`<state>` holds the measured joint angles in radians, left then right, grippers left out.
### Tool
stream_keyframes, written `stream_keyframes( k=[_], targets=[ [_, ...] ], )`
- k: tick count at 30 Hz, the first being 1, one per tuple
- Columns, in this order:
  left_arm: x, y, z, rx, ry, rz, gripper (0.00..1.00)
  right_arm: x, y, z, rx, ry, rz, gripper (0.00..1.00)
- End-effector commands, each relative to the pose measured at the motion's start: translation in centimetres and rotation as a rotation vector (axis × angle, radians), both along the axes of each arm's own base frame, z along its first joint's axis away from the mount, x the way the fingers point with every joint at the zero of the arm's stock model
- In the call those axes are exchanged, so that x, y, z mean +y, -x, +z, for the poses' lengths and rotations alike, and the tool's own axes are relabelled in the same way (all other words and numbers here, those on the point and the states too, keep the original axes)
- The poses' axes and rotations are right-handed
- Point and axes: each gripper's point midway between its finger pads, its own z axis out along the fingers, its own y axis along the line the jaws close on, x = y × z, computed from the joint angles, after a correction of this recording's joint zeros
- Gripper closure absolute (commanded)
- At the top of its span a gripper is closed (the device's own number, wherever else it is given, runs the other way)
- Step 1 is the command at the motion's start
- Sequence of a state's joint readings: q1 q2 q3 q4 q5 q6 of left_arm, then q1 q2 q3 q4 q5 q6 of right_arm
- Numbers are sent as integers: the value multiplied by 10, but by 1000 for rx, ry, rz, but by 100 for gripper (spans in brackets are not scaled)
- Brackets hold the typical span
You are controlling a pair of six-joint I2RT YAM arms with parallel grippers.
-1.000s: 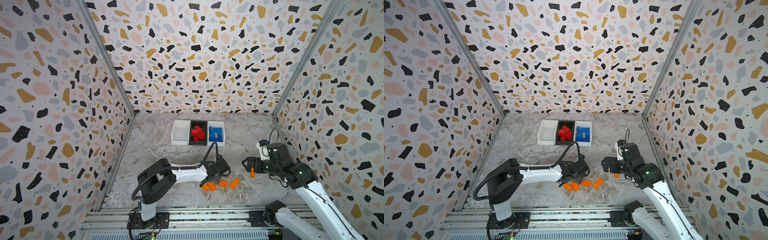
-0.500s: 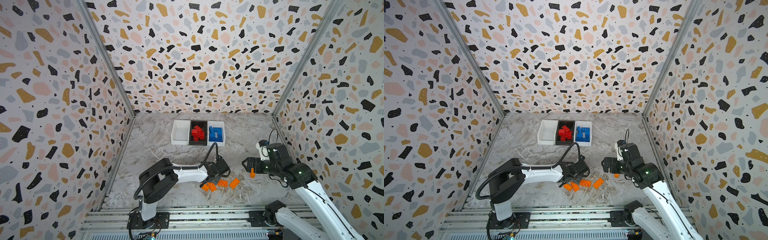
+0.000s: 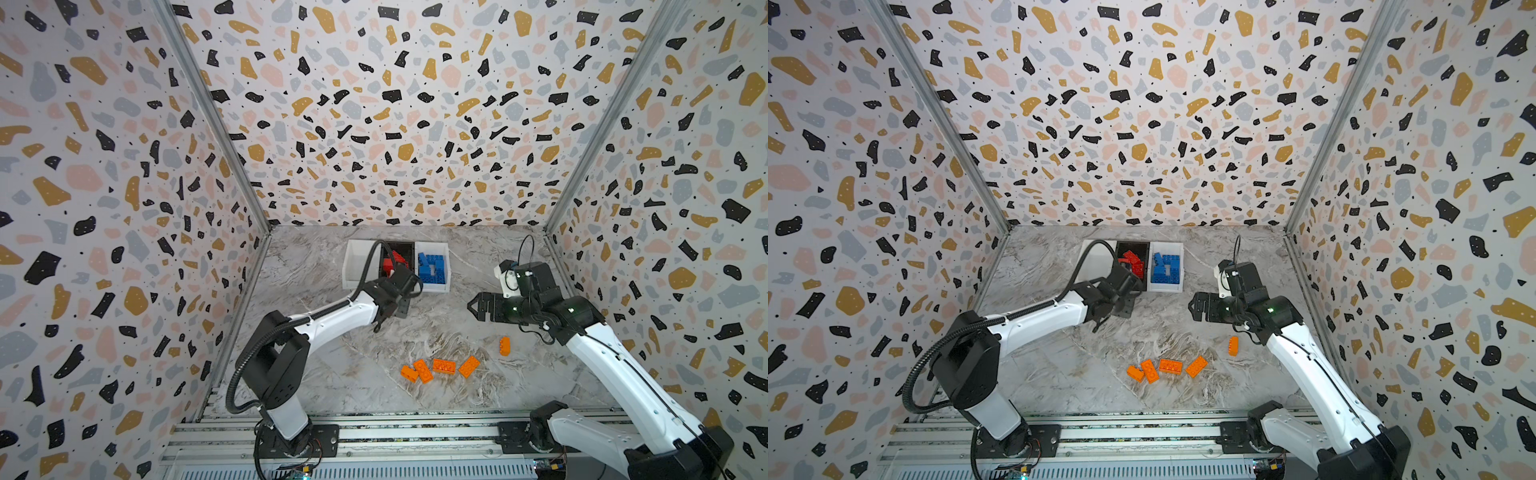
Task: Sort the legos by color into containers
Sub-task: 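Carry the orange brick with the left gripper and drop it into the empty white bin, then lower the left gripper onto another orange brick near the robot and grasp it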
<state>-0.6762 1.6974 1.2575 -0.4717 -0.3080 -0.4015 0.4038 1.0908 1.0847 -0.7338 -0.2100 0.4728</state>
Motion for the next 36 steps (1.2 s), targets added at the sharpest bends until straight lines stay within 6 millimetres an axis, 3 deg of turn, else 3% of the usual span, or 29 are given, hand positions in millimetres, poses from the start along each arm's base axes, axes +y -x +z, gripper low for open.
stream_keyframes(
  k=[1,7,14,17,20,24,27,31,36],
  targets=[
    [28,-42,19,-40,-37,40,76,13,-20,31,-81,-61,10,0],
    [61,-117,9,-8,-76,142,75,9,-33,35,-92,-37,-31,0],
    [76,-175,-5,18,-62,188,70,1,-36,41,-104,-36,-105,0],
    [79,-189,-9,35,-53,198,53,-1,-36,41,-101,-41,-126,0],
    [69,-192,-5,49,-12,170,35,-3,-35,42,-96,-37,-136,0],
    [66,-180,10,23,53,185,24,-4,-30,39,-76,-30,-129,0],
    [62,-156,24,0,78,168,21,-4,-24,37,-64,-26,-110,0],
    [54,-100,30,4,74,124,21,-6,-13,36,-54,-13,-79,0],
    [35,-3,17,40,43,67,21,-7,11,29,-32,-16,-23,0]
  ],
)
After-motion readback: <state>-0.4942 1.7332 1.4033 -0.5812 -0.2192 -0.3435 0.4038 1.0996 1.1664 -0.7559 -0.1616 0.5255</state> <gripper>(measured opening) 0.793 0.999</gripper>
